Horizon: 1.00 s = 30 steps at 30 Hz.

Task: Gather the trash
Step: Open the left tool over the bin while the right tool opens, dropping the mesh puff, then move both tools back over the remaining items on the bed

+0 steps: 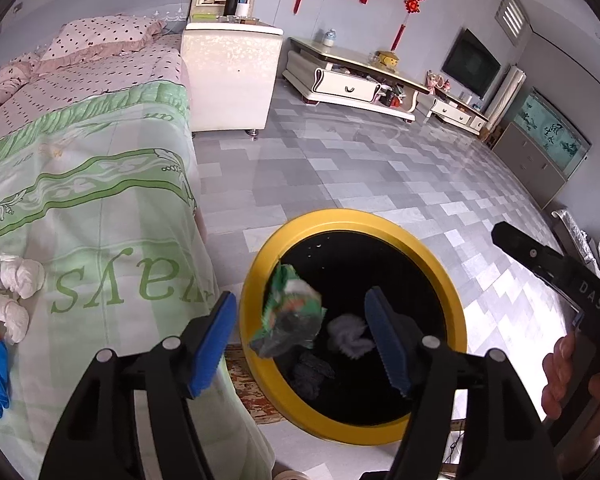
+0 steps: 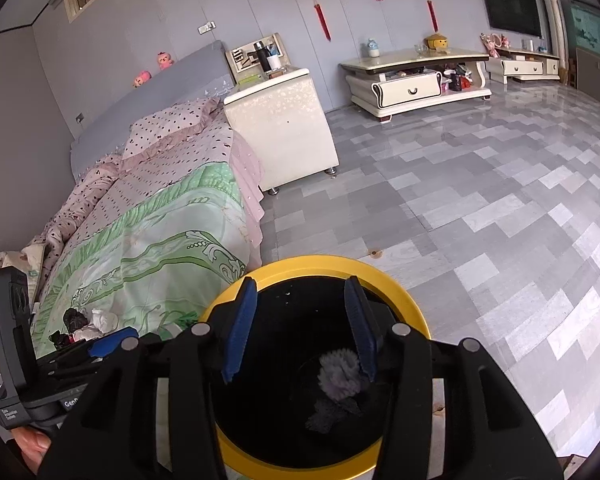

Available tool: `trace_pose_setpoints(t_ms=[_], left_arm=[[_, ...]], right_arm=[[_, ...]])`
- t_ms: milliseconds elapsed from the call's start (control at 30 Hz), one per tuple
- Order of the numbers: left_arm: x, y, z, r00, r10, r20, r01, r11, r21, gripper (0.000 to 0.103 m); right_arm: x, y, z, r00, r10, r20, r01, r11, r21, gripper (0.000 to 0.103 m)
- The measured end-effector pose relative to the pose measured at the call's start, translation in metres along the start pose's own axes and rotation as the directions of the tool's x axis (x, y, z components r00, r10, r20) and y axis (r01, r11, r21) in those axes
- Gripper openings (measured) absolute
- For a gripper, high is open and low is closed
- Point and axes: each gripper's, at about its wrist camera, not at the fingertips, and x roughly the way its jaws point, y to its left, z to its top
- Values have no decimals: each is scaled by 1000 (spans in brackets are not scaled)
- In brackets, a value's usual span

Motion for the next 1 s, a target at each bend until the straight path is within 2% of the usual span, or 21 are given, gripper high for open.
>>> trace_pose_setpoints(t_ms=[167,300,400,667,1000], left_arm=[[-11,7,3,1000,15,24,-15,1000,-8,64],[-27,17,6,999,16,48,-14,999,-33,64],[-43,28,7,996,43,78,-40,998,-45,67],[-89,75,6,983,125,136,-113,989,-91,73],[-142,163,-3,950,259,175,-224,954,-199,83]], right_arm=[[-9,1,1,1000,-2,13,2,1000,18,44],[-18,14,1,1000,8,24,-8,1000,-9,44],[-25,29,1,999,28,32,-27,999,-28,49],[-33,93,1,994,101,35,-97,989,-109,52],[-31,194,-9,975,220,5,-214,953,-215,60]])
